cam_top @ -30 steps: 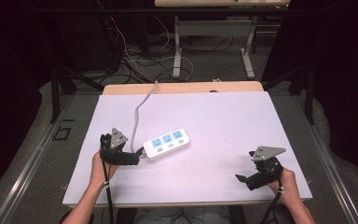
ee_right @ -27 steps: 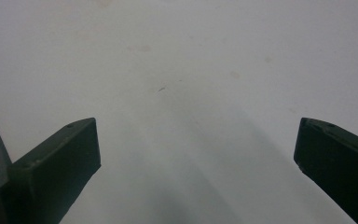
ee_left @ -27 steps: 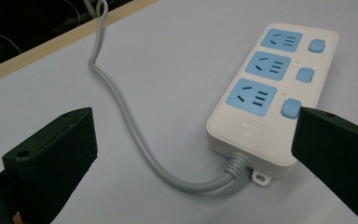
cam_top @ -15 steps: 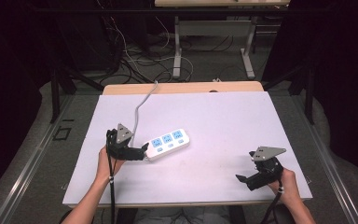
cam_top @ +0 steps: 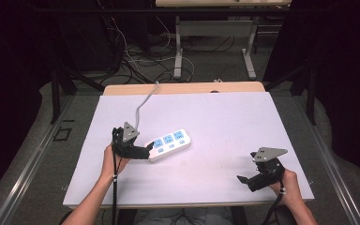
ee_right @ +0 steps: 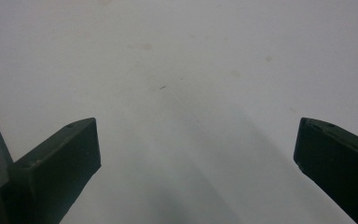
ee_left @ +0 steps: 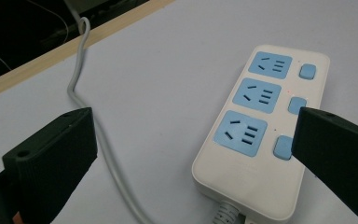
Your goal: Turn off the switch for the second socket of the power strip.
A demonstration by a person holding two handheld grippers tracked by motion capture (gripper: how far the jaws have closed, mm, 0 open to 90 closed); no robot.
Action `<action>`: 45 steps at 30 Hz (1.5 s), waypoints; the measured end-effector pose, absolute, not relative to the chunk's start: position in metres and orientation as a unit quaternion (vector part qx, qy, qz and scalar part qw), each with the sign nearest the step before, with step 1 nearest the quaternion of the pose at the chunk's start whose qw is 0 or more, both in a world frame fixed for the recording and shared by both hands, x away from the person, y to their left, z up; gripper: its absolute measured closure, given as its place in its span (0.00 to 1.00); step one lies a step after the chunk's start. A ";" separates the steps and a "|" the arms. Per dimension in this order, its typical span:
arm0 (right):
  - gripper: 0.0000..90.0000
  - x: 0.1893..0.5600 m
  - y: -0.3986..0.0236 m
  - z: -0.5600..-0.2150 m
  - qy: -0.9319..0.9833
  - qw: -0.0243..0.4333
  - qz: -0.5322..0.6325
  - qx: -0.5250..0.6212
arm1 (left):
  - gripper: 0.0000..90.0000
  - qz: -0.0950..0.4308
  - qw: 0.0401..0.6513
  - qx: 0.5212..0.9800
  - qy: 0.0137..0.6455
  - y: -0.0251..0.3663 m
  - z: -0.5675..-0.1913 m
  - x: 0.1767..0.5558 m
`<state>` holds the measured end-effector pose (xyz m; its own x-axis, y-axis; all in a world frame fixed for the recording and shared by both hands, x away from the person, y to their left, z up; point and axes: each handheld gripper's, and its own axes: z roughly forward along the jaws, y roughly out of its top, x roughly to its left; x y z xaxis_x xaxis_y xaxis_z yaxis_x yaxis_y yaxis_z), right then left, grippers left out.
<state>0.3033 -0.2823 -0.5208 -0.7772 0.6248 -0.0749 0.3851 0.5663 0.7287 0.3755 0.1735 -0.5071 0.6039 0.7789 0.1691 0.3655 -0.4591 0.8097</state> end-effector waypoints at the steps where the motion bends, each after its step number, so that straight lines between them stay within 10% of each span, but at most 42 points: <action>1: 0.00 0.303 -0.282 -0.521 0.870 0.164 0.364 0.291 | 0.00 0.273 0.378 0.813 0.349 0.172 -0.507 0.377; 45: 0.00 0.302 -0.279 -0.521 0.876 0.166 0.352 0.286 | 0.00 0.238 0.378 0.831 0.333 0.131 -0.514 0.394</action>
<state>0.3025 -0.2793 -0.5214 -0.7818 0.6172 -0.0887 0.3838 0.5884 0.7116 0.3943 0.1314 -0.5135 0.6653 0.7327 0.1431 0.3738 -0.4929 0.7857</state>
